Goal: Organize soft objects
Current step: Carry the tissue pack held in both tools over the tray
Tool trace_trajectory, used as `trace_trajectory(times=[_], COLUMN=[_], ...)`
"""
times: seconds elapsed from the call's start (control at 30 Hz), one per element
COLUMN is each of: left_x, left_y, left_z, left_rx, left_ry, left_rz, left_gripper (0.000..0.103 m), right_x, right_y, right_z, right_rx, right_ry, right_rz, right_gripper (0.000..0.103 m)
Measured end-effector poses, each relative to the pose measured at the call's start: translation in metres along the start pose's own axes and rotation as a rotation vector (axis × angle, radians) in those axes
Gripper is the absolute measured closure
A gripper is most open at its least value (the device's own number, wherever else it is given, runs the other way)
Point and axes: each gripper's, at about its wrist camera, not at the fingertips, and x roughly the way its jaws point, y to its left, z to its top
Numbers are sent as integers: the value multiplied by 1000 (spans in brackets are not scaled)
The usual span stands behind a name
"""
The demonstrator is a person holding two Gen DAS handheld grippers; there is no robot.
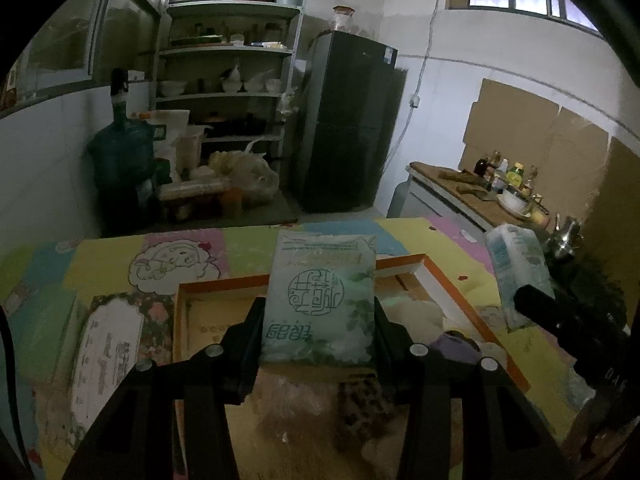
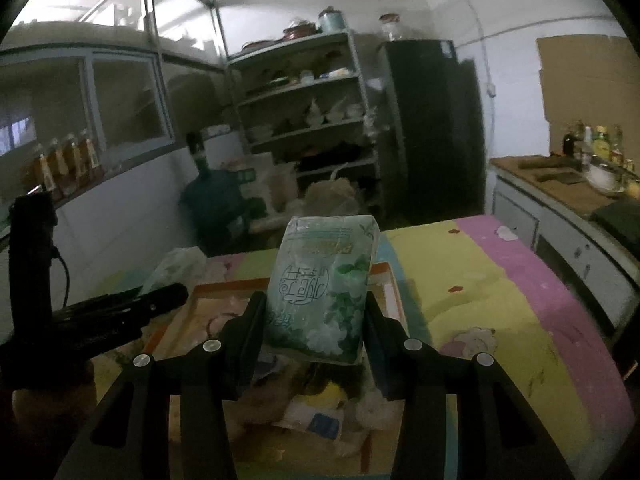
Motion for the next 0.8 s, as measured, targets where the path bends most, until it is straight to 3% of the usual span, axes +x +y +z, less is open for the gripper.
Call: trace_trajectory(times=[0.3,0.57,0.8], left_x=[23,43,79], left_y=[-2,-6,-4], left_z=[3,8,2], left_rx=[5,16,14], left_ry=[25,69,216], left_rz=[45,28,-3], left_gripper=[55,55,54], right_x=[35,59,86], right_y=[-20,-30,-34], right_z=[11,18,11], right_rx=[-7,8,24], right_ry=[89,174,277], right_rz=[54,132,178], right_gripper=[56,56,56])
